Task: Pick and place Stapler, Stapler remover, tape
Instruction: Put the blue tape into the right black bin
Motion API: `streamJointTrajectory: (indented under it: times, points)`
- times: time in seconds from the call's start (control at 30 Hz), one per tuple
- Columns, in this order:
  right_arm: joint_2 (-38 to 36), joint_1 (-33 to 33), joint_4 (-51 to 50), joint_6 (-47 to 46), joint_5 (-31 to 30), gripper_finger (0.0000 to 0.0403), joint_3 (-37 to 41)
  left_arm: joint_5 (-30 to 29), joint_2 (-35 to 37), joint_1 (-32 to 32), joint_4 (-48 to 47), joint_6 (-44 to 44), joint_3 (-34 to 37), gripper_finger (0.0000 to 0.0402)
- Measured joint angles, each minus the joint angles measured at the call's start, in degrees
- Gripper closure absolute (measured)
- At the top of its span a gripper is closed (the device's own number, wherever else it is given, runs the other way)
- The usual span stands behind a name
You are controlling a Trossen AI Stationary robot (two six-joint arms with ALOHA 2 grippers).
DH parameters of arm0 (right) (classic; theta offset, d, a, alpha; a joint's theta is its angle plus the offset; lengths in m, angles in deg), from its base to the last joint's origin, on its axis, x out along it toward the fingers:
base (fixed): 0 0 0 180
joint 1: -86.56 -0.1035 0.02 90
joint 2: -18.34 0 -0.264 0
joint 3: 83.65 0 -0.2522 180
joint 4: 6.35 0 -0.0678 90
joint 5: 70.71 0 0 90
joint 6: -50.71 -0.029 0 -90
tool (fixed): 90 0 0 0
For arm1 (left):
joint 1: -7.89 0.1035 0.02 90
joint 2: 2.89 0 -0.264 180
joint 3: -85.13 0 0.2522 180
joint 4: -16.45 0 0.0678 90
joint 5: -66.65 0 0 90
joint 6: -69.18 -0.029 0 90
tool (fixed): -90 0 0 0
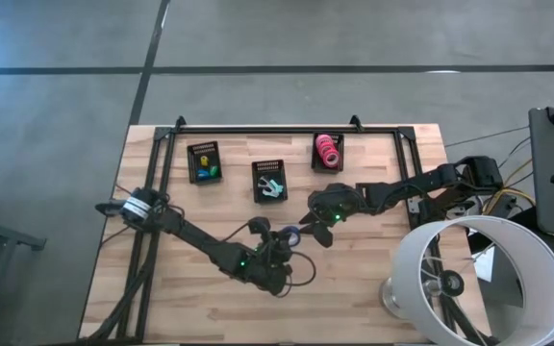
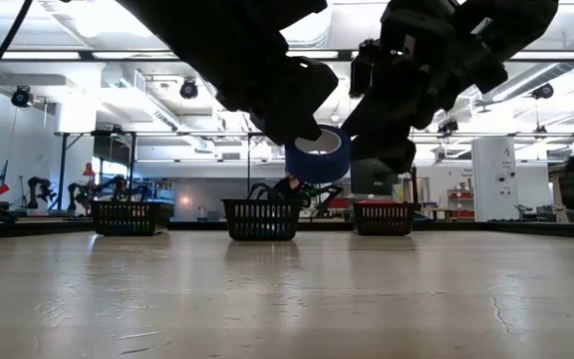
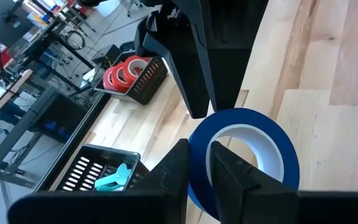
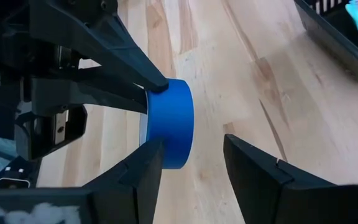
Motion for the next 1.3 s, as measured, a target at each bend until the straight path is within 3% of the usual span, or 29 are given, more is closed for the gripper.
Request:
streamJointTrajectory:
  times: [0.57, 0.77, 1.17, 1.3]
  points:
    - [-0.1, 0.0, 0.5, 0.0, 0.3, 0.0234, -0.2, 0.5, 0.0, -1.1, -3.6, 5.3, 0.0, 0.0349]
    - [-0.1, 0.0, 0.5, 0.0, 0.1, 0.0234, -0.2, -5.1, 0.0, -0.5, -3.1, 6.0, 0.0, 0.0349]
    - [-0.1, 0.0, 3.4, 0.2, -0.9, 0.0234, -0.2, -6.4, 0.0, 1.5, 4.7, 5.9, 0.0, 0.0349]
    - [-0.1, 0.0, 3.5, 0.2, -0.9, 0.0234, -0.2, -10.0, 0.0, 1.5, 4.8, 5.9, 0.0, 0.0349]
